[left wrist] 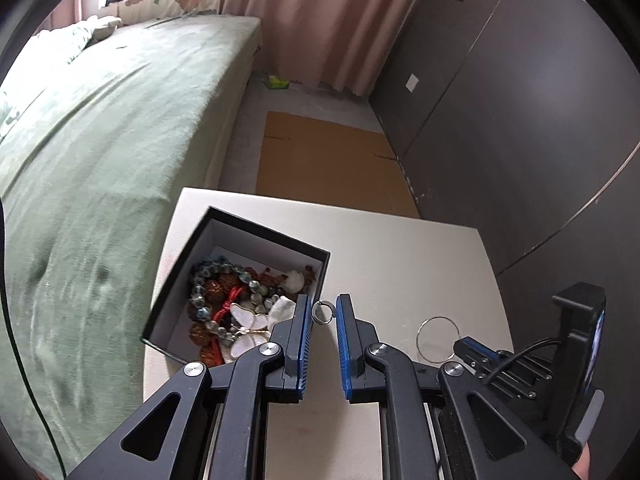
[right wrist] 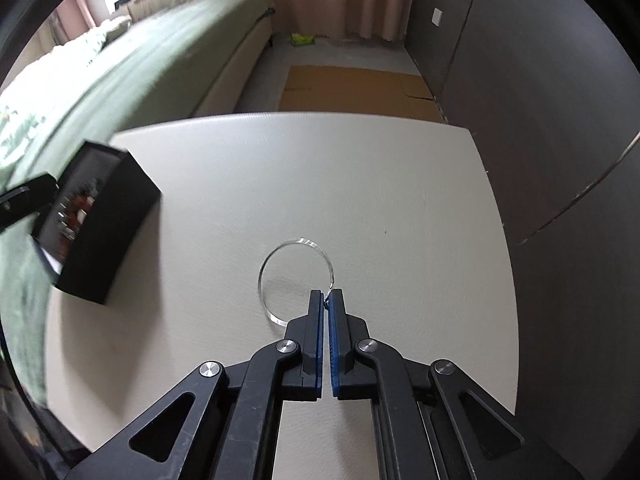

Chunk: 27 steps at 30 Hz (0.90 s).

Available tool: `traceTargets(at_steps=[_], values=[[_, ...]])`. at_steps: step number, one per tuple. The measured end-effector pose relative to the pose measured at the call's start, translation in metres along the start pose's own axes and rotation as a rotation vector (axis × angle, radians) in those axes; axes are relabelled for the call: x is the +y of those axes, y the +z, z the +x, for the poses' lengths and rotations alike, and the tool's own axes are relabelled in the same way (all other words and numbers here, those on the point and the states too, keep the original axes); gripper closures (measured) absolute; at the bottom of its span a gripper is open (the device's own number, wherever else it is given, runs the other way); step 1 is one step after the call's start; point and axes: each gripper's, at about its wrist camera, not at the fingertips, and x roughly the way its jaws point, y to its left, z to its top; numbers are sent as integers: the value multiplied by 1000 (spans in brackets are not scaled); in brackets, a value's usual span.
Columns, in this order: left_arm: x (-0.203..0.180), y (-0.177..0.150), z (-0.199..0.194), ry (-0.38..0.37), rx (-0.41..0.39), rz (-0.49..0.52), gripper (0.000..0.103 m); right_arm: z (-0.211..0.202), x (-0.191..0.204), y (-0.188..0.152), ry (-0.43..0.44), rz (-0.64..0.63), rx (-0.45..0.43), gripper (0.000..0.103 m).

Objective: Organize jewelry
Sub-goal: 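Carry the small ring into the box with the left gripper while the right grasps the silver hoop, then lower the silver hoop earring into the box and open the right gripper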

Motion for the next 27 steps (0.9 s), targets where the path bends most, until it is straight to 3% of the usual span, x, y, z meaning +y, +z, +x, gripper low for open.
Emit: traceTargets(at_steps=[10,21,23,25,27], values=[[19,6,-15,2,-24,-26,90,-21,-2,7,164,89,-69,100],[44,9,-5,-5,38,-78,89,-21,-2,23,450,204,-105,99],[52,10,-3,-17,59,-100,78,-25,9,19,485,211,-110,99],[62,11,-5,-36,55,-133,43,-23,19,21,520,216,-113,99],[68,12,-12,-48,28,-158,32,-21,29,23,548,218,-113,99]])
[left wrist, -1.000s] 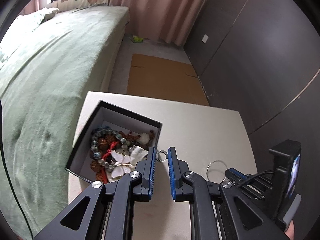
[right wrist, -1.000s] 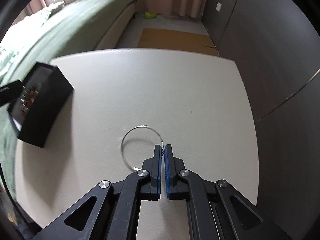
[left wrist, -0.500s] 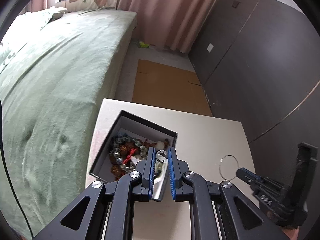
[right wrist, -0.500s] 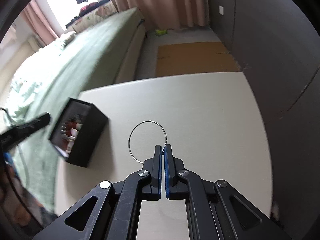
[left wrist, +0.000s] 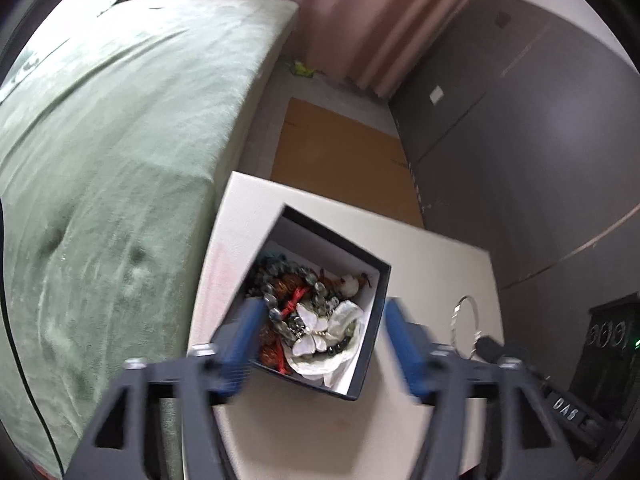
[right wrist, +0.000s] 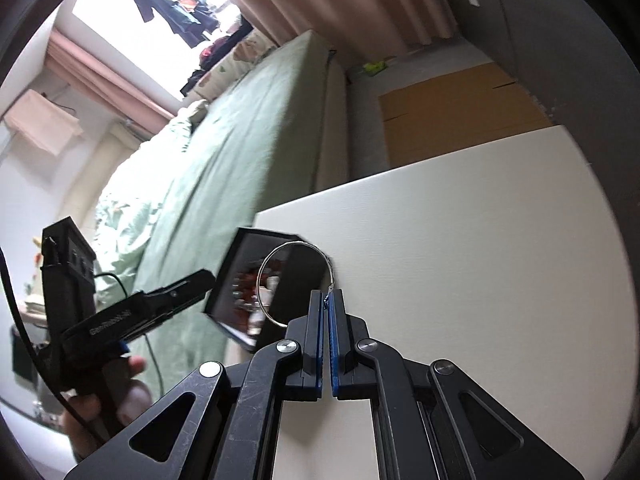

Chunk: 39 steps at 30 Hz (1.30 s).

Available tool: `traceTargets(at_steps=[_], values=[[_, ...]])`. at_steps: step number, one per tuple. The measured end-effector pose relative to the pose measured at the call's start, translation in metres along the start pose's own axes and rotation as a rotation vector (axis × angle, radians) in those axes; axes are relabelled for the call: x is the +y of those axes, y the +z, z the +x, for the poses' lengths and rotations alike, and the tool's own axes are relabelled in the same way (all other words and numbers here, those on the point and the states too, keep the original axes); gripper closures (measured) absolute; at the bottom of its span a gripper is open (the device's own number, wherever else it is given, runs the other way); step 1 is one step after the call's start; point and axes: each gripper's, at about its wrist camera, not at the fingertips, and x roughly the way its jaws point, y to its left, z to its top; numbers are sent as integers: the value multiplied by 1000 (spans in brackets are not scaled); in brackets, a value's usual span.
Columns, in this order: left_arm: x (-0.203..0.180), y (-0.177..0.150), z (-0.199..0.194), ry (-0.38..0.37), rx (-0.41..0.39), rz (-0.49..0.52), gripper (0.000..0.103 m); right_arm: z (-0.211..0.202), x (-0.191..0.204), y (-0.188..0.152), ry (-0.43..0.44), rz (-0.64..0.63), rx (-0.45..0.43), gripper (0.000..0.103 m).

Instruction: Organize jewelry

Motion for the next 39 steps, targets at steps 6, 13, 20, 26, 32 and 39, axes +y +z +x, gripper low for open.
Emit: traceTargets(at_steps=[6,13,20,26,32,39], values=[[18,7,-20,-5,-49,-46,32,20,26,-4,66,-5,-2,99],[41,12,-41,13,-128,-116,32,38,51,-8,89,-37,-10,96],[41,3,-46,42,-133,-101,32,22,44,-11,17,-50,-14,40],[26,-10,-56,55,-160,-54,31,-2,24,-13,-20,-7,-27,40],[0,-29,-67,58,-190,13,31,-37,18,-24,-85,-8,-89,24],[-28,-54,-84,47,-242,69,12,-74,10,-40,-161,-18,-141,9]])
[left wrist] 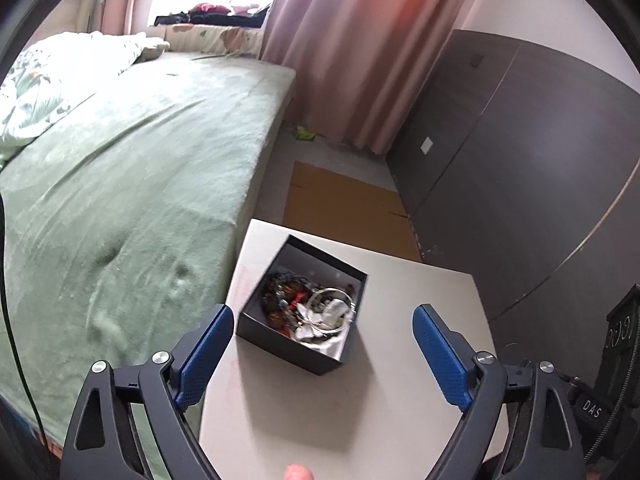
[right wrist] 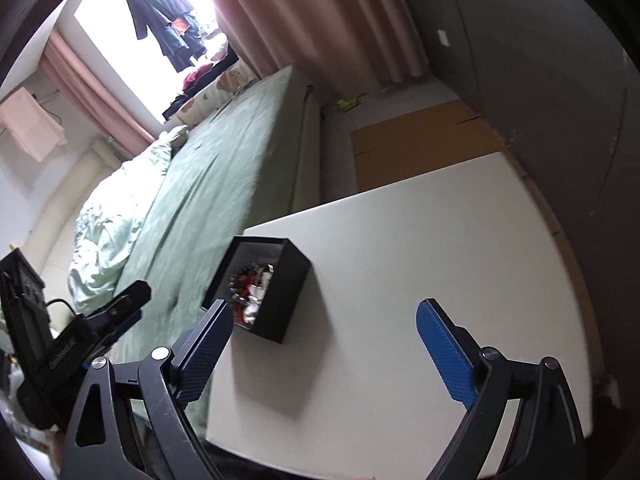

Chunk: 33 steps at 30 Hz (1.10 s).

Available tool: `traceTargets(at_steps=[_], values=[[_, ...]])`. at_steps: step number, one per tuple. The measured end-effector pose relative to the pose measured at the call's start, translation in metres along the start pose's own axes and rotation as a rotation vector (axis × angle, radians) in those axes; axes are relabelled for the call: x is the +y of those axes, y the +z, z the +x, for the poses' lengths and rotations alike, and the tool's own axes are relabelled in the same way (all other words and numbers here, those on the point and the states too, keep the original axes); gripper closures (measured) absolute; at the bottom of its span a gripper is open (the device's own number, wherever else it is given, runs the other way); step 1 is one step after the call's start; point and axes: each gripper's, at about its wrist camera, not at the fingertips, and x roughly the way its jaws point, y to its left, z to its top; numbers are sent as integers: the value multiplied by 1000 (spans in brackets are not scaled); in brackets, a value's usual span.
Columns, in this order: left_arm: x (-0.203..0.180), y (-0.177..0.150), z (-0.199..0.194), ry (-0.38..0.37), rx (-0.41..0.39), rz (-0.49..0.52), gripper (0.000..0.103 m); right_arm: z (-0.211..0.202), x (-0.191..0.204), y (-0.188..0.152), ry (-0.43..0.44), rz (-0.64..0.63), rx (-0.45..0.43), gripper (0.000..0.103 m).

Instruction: Organize jewelry

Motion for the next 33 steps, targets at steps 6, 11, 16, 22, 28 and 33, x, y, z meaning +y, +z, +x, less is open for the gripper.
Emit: traceTargets(at_steps=[6,11,16,22,28,33], values=[[-15,-12,-19,5,-61,24,0,-29,-6,-13,-34,-12,-24,0],[-24,-26,-34,18,-99,33,0,-54,-9,-22,-64,-27,-61,0],[-35,-34,-46,59,-159,67,0,-77,-12,-27,-71,-40,-97,0],[-43,-40,-47,84,-185,82,0,-87,-12,-29,-58,-74,-111,0],[-50,-45,-44,87,-177,109,0,-91,-6,-30,-60,-124,-114,0],[-51,-45,-43,91,-168,120,0,-89,-6,-30,-78,-138,-99,0]])
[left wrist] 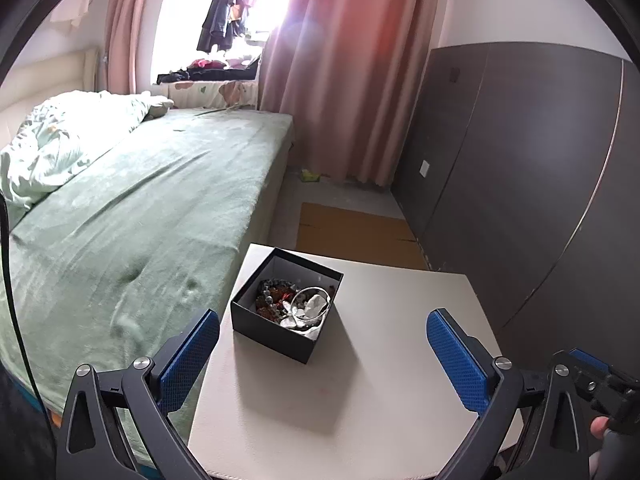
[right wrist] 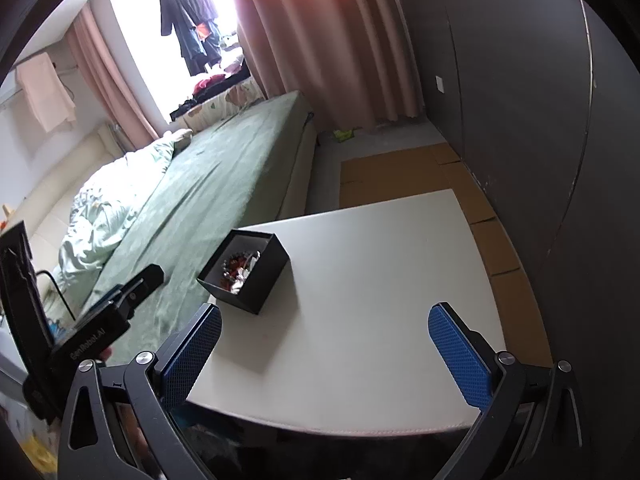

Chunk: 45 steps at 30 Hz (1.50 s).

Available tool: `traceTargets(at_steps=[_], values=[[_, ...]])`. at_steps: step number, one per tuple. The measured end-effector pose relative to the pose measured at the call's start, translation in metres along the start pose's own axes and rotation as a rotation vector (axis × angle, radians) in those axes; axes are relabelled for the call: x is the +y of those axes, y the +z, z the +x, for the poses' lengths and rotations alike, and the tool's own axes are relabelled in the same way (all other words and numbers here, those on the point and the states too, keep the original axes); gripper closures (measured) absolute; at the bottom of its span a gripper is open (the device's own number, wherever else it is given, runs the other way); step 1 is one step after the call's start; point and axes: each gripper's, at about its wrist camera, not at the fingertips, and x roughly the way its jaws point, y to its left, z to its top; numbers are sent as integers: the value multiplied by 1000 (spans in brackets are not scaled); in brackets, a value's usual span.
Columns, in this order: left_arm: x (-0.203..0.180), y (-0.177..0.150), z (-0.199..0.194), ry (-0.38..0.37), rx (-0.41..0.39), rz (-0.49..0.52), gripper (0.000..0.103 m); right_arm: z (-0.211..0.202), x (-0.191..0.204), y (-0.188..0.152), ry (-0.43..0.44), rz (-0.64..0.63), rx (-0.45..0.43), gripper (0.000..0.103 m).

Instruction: Organize jewelry

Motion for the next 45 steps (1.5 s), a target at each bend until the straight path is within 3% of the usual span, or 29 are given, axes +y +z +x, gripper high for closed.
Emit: traceTargets(at_steps=[23,45], values=[[-3,6,-13,-9,-40,10,0,-3,0,1,-31,3,7,0],[7,6,-15,-6,-29,19,0,-6,10,1,-58,1,20,0]])
